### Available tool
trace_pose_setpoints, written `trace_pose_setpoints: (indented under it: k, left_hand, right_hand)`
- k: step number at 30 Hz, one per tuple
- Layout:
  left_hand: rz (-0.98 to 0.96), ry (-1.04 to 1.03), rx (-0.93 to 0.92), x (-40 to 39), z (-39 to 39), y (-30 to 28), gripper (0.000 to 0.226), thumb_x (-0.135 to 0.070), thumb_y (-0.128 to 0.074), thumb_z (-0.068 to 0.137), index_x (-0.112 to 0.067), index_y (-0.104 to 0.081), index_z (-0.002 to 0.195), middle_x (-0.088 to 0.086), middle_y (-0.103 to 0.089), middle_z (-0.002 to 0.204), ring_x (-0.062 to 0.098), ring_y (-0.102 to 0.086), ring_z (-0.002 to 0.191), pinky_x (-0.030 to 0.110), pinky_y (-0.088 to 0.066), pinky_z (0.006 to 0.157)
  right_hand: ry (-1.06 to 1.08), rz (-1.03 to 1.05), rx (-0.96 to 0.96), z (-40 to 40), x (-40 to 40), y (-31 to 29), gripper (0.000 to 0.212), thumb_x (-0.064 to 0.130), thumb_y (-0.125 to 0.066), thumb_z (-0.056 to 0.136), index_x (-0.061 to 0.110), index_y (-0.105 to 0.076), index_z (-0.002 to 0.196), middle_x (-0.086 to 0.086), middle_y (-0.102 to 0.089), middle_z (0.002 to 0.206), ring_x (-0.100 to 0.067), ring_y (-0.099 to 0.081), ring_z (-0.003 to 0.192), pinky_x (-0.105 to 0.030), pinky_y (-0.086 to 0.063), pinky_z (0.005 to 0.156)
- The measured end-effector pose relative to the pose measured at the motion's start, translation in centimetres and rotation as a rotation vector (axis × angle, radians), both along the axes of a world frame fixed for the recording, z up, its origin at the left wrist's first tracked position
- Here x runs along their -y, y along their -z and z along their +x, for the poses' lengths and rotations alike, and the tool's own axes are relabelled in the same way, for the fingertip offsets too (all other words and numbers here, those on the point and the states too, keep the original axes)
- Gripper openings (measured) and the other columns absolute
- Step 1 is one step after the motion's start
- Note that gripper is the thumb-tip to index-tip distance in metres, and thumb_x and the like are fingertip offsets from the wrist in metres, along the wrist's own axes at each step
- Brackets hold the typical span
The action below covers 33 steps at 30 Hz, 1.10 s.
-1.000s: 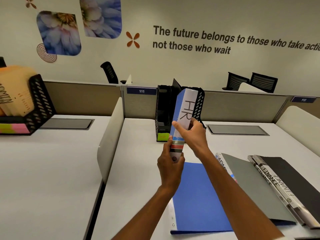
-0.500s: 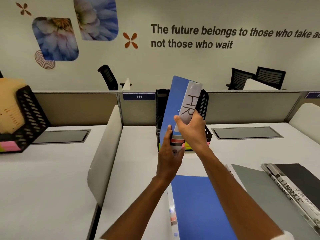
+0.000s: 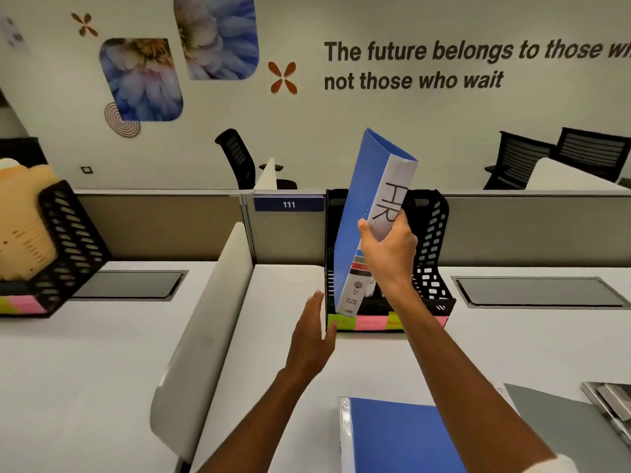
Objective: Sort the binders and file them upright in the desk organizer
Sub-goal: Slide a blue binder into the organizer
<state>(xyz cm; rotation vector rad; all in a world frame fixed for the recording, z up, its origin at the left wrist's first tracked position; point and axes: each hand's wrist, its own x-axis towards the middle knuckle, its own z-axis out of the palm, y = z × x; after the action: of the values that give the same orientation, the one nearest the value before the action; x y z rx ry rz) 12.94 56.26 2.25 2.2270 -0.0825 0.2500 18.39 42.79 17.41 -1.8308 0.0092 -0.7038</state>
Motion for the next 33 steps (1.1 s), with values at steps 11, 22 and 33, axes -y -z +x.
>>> trace_pose_setpoints:
  k: [11, 22, 33]
  left_hand:
    - [0.243, 0.161, -0.202, -0.6, 6.5, 3.3, 0.072, -0.019, -0.049, 0.099, -0.012, -0.003, 0.155, 0.002, 0.002, 0.164, 0.015, -0.001, 0.151, 0.024, -0.009, 0.119]
    - [0.104, 0.011, -0.2, 0.9, 8.7, 6.0, 0.063, -0.011, -0.05, 0.098, -0.013, -0.02, 0.153, 0.001, -0.028, 0.158, 0.016, -0.029, 0.145, 0.023, -0.021, 0.117]
    - [0.044, -0.029, -0.152, 1.3, 8.9, 6.7, 0.052, -0.02, -0.054, 0.098, -0.014, -0.036, 0.147, 0.001, -0.05, 0.145, 0.016, -0.052, 0.13, 0.023, -0.037, 0.11]
  right_hand:
    - [-0.035, 0.053, 0.014, 6.7, -1.0, 3.9, 0.049, 0.03, -0.067, 0.089, 0.013, -0.047, 0.131, -0.004, -0.06, 0.124, -0.016, -0.06, 0.108, -0.037, -0.058, 0.085]
    - [-0.093, 0.228, 0.127, 8.6, -3.2, 8.4, 0.051, 0.024, -0.066, 0.091, 0.011, -0.045, 0.135, 0.001, -0.058, 0.125, -0.01, -0.056, 0.116, -0.003, -0.043, 0.088]
    - [-0.145, 0.215, 0.107, 8.8, -5.4, 12.6, 0.053, 0.023, -0.065, 0.092, 0.008, -0.042, 0.137, -0.009, -0.057, 0.129, -0.02, -0.056, 0.12, -0.011, -0.049, 0.09]
